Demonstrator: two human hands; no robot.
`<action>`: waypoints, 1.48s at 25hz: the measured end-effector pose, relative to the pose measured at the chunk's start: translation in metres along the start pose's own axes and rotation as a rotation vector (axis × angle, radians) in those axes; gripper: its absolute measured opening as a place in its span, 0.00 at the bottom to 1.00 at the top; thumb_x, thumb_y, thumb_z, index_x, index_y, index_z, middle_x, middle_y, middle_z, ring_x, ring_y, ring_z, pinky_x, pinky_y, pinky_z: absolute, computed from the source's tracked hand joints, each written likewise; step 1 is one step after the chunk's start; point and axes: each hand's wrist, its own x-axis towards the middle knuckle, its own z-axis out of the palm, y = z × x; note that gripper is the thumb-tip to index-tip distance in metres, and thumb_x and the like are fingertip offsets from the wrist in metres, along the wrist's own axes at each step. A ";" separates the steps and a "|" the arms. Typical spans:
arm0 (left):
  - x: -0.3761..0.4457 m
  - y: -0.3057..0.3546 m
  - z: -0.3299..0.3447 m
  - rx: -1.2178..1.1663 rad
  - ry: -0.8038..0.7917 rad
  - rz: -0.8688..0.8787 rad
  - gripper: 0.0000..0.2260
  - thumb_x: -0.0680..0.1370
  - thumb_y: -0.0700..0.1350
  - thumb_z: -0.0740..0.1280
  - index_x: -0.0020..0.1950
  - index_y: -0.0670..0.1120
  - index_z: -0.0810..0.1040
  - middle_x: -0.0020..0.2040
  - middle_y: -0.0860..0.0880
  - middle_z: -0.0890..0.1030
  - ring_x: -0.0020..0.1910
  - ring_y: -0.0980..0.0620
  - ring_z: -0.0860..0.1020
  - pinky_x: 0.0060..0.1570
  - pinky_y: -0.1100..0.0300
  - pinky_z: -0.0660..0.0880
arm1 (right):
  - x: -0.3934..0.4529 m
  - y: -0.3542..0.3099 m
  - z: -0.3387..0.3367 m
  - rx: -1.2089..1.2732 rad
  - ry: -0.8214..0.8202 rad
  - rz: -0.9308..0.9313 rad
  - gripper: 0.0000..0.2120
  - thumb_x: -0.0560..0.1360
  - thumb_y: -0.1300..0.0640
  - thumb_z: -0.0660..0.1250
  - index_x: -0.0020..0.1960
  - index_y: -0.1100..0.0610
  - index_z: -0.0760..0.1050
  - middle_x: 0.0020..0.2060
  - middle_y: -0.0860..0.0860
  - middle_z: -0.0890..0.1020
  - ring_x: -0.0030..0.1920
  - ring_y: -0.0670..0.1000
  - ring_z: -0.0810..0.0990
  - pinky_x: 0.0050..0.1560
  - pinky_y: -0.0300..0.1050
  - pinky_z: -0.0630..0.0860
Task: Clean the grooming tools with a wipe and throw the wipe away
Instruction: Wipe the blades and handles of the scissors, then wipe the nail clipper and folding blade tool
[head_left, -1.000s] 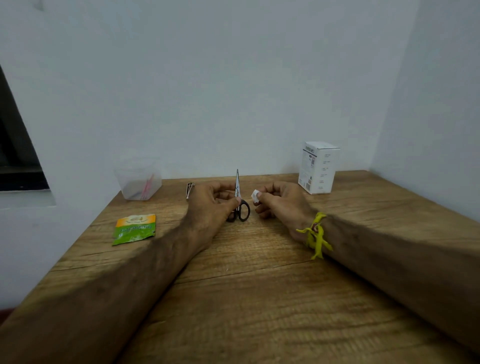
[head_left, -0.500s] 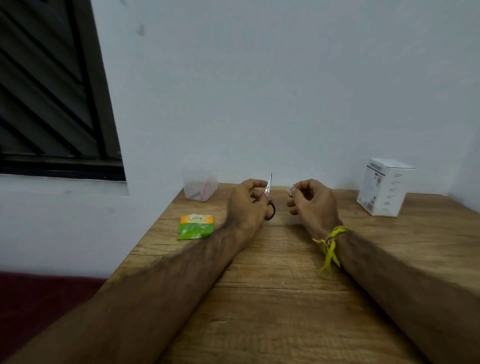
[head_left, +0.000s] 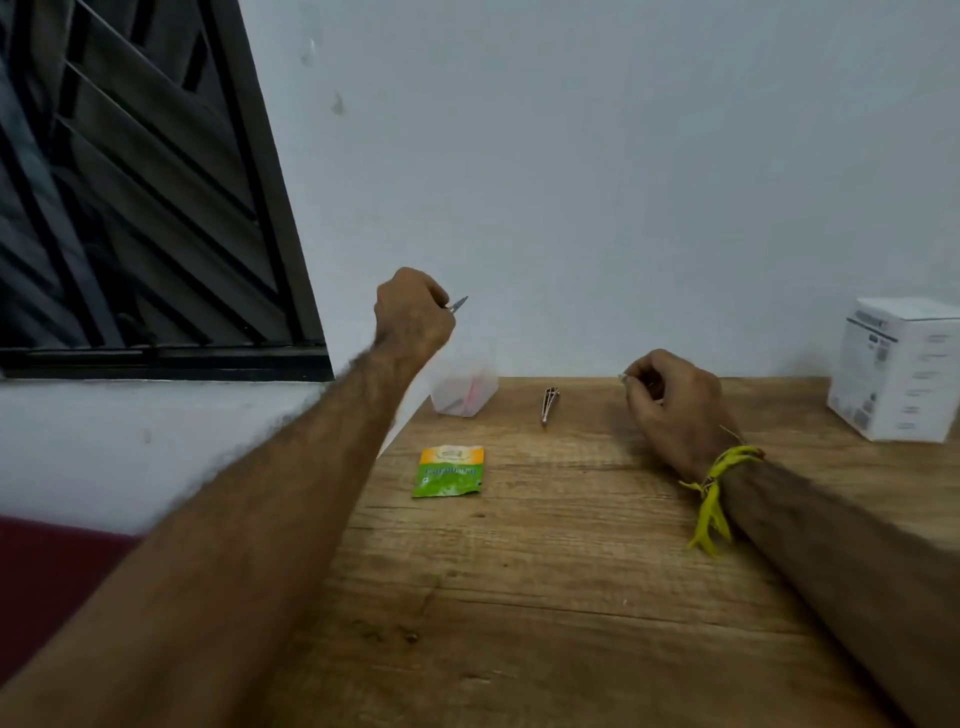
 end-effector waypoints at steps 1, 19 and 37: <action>0.009 0.001 0.003 0.084 -0.036 0.000 0.10 0.71 0.33 0.76 0.51 0.39 0.85 0.50 0.43 0.85 0.47 0.44 0.85 0.48 0.50 0.84 | 0.000 0.000 0.000 0.006 0.001 0.000 0.03 0.76 0.60 0.69 0.43 0.55 0.78 0.38 0.48 0.81 0.40 0.48 0.79 0.46 0.42 0.73; -0.062 0.015 0.066 0.251 -0.109 0.356 0.12 0.78 0.55 0.70 0.48 0.48 0.85 0.44 0.49 0.86 0.48 0.48 0.82 0.46 0.55 0.79 | 0.002 -0.001 -0.006 0.104 -0.016 0.151 0.05 0.77 0.55 0.69 0.44 0.55 0.79 0.41 0.50 0.83 0.40 0.48 0.82 0.44 0.45 0.79; -0.099 0.009 0.106 -0.346 -0.323 -0.132 0.12 0.71 0.41 0.79 0.44 0.46 0.77 0.42 0.43 0.84 0.38 0.46 0.81 0.46 0.50 0.79 | 0.012 0.013 -0.032 1.163 -0.074 0.695 0.03 0.77 0.70 0.66 0.51 0.69 0.74 0.44 0.66 0.82 0.39 0.55 0.87 0.36 0.41 0.83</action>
